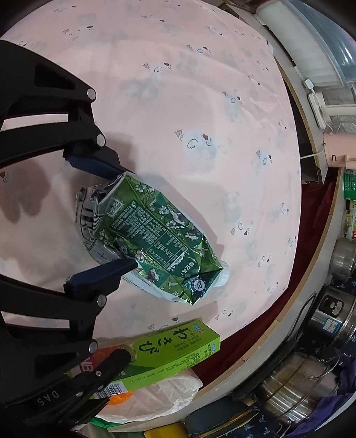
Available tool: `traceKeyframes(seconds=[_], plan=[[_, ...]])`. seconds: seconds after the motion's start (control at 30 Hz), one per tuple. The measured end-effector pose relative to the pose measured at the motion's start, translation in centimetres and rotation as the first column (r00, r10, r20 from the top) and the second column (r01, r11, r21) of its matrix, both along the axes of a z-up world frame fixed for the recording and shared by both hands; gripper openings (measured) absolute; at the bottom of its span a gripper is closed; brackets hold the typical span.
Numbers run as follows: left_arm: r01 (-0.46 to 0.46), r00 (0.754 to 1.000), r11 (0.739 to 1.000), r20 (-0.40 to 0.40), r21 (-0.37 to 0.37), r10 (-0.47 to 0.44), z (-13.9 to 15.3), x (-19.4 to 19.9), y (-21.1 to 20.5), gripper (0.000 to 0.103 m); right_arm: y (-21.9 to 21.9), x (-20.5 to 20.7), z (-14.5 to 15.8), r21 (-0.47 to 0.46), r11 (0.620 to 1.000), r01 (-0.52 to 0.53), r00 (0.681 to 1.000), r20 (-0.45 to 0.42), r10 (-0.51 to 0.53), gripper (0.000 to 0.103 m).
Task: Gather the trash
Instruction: 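Grasp the green wasabi box with the right gripper while the left grasps the green foil pouch, then carry the wasabi box and foil pouch over the trash bin with both grippers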
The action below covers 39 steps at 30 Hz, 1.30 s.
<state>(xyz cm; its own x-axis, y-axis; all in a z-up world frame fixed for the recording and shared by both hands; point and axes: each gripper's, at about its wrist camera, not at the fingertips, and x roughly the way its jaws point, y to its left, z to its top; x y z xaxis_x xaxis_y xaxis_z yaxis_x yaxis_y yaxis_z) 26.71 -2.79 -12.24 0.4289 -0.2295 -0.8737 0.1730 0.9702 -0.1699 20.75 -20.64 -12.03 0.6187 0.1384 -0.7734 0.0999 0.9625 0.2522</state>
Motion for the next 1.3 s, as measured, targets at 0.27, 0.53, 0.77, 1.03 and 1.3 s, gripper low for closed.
traceKeyframes(seconds=[0.27,0.53,0.77,1.03,1.3], plan=[[0.019,0.999,1.0,0.041,0.006,-0.02,1.5,-1.4,-0.5,0.033,-0.3,-0.8,0.5,0.024,1.0,0.01,1.0,0.019,-0.01,0.018],[0.049,0.995,0.999,0.088,0.017,-0.05,3.6,-3.4,-2.0,0.023,-0.8,-2.5,2.0,0.029,0.999,0.022,0.998,0.054,-0.023,0.018],[0.091,0.987,0.995,0.129,0.031,-0.094,5.3,-5.3,-3.8,0.016,-1.9,-4.2,3.4,0.038,0.998,0.045,0.995,0.085,-0.049,0.018],[0.132,0.979,0.989,0.149,0.06,-0.14,6.2,-6.9,-5.9,0.006,-3.8,-6.4,4.5,0.046,0.995,0.084,0.989,0.115,-0.089,0.018],[0.15,0.974,0.987,0.159,0.064,-0.159,6.7,-8.0,-6.4,0.005,-5.2,-8.0,4.9,0.054,0.992,0.116,0.985,0.124,-0.122,0.018]])
